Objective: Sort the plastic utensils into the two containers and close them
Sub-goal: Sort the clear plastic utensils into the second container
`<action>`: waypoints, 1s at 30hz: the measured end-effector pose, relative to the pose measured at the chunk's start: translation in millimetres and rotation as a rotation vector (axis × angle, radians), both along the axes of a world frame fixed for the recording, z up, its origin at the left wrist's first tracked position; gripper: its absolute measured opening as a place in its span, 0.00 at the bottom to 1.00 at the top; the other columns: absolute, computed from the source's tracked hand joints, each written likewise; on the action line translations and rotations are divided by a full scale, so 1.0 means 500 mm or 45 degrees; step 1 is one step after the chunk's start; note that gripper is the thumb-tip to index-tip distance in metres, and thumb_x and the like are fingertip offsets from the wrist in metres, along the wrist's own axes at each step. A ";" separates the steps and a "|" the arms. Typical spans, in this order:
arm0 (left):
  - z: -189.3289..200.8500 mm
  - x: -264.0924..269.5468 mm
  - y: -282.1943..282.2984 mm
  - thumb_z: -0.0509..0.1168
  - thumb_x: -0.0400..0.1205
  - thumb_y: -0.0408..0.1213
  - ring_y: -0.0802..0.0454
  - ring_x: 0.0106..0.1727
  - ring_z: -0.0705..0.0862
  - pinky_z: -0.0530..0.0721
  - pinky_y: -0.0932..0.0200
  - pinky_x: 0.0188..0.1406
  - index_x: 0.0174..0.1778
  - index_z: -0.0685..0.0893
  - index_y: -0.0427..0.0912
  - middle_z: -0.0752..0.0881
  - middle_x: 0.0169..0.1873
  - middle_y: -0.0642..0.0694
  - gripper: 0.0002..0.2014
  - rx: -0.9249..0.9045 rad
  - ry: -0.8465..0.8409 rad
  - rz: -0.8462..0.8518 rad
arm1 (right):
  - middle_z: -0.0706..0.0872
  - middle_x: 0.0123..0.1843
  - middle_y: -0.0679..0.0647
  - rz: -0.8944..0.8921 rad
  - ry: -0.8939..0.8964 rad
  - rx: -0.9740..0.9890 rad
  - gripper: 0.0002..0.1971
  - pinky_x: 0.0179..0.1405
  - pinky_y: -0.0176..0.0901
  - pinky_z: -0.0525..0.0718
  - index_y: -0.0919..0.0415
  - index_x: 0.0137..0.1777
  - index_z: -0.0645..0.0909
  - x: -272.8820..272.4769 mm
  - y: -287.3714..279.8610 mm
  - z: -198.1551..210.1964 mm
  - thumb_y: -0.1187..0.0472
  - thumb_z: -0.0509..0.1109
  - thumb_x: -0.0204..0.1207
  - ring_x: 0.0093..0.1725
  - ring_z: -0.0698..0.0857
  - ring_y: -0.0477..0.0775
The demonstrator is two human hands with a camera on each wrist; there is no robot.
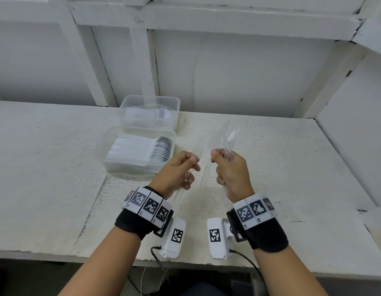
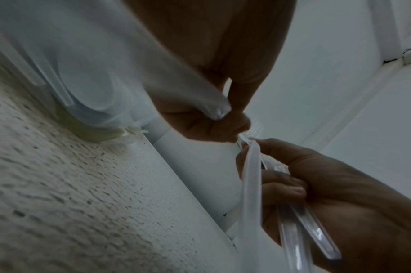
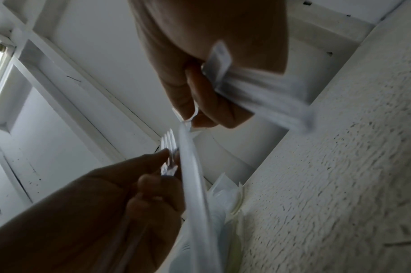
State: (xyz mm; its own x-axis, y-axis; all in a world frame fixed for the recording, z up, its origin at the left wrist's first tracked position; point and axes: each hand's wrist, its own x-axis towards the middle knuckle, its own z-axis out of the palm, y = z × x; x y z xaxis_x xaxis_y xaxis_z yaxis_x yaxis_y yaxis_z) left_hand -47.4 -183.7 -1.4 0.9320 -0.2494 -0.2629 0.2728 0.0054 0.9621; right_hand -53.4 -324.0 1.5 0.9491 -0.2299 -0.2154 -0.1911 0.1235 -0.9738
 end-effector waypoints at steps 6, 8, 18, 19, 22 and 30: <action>-0.005 0.001 -0.013 0.60 0.84 0.41 0.56 0.17 0.75 0.72 0.65 0.16 0.40 0.76 0.40 0.82 0.31 0.45 0.10 -0.013 -0.037 0.187 | 0.81 0.33 0.49 0.024 -0.015 -0.050 0.05 0.14 0.33 0.61 0.57 0.40 0.78 -0.005 0.003 -0.004 0.62 0.68 0.77 0.16 0.63 0.40; -0.007 0.001 -0.016 0.60 0.84 0.45 0.55 0.15 0.72 0.69 0.66 0.14 0.38 0.75 0.40 0.81 0.28 0.45 0.13 0.000 -0.048 0.213 | 0.82 0.33 0.49 0.067 -0.023 -0.043 0.05 0.14 0.33 0.60 0.57 0.40 0.79 -0.007 0.004 -0.002 0.61 0.68 0.78 0.16 0.63 0.41; -0.010 -0.011 -0.030 0.46 0.87 0.53 0.56 0.13 0.69 0.65 0.66 0.13 0.30 0.73 0.40 0.75 0.19 0.49 0.26 0.260 -0.162 0.184 | 0.79 0.30 0.48 0.208 -0.036 0.056 0.03 0.13 0.32 0.62 0.57 0.50 0.82 -0.018 0.014 -0.003 0.63 0.68 0.78 0.16 0.62 0.40; -0.010 -0.013 -0.031 0.44 0.87 0.53 0.56 0.13 0.69 0.65 0.66 0.13 0.29 0.73 0.40 0.75 0.19 0.49 0.27 0.288 -0.185 0.182 | 0.79 0.30 0.48 0.210 -0.029 0.054 0.02 0.13 0.32 0.61 0.58 0.48 0.83 -0.019 0.015 -0.004 0.63 0.69 0.78 0.16 0.62 0.41; -0.011 -0.014 -0.035 0.44 0.88 0.51 0.55 0.17 0.69 0.65 0.66 0.14 0.30 0.73 0.40 0.74 0.21 0.48 0.26 0.330 -0.211 0.175 | 0.76 0.28 0.48 0.183 -0.011 0.030 0.02 0.15 0.34 0.60 0.58 0.43 0.81 -0.020 0.022 -0.008 0.63 0.70 0.77 0.17 0.62 0.41; -0.014 -0.005 -0.014 0.56 0.85 0.34 0.56 0.30 0.72 0.74 0.64 0.28 0.40 0.79 0.42 0.72 0.28 0.49 0.10 0.115 -0.002 0.205 | 0.82 0.38 0.48 0.035 -0.099 -0.044 0.05 0.15 0.32 0.67 0.56 0.40 0.79 -0.018 0.007 0.000 0.60 0.70 0.77 0.16 0.70 0.38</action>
